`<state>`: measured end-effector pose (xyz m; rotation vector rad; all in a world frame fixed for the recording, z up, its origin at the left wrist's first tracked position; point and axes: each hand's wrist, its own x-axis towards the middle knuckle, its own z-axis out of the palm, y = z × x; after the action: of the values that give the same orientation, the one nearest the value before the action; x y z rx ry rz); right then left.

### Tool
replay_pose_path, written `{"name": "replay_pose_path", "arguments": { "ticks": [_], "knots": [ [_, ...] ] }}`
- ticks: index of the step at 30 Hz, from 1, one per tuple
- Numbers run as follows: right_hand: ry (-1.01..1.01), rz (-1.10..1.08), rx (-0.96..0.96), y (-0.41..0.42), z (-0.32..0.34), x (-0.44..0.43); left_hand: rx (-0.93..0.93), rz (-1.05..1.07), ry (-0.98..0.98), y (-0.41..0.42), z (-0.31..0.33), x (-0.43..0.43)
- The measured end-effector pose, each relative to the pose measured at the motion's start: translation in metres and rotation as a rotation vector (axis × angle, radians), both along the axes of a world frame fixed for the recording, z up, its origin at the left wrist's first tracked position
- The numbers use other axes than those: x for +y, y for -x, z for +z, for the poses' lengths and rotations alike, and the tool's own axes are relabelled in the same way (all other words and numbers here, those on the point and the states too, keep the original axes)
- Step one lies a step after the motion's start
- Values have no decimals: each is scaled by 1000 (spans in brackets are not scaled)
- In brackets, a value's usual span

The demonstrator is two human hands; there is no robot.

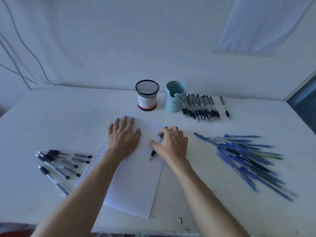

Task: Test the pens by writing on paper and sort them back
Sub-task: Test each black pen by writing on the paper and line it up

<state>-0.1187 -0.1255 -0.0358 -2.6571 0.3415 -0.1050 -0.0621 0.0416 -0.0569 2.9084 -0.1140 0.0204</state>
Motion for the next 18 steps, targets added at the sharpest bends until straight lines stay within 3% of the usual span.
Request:
{"name": "replay_pose_path", "arguments": {
  "ticks": [6,11,18],
  "knots": [
    [-187,58,-12,-4,8,-12,4,-3,-12,0,0,0],
    [-421,-94,-207,-9,16,-41,6,-5,-11,0,1,0],
    [-395,-272,-425,-38,33,-102,-2,-5,-10,0,-1,1]
  ]
}}
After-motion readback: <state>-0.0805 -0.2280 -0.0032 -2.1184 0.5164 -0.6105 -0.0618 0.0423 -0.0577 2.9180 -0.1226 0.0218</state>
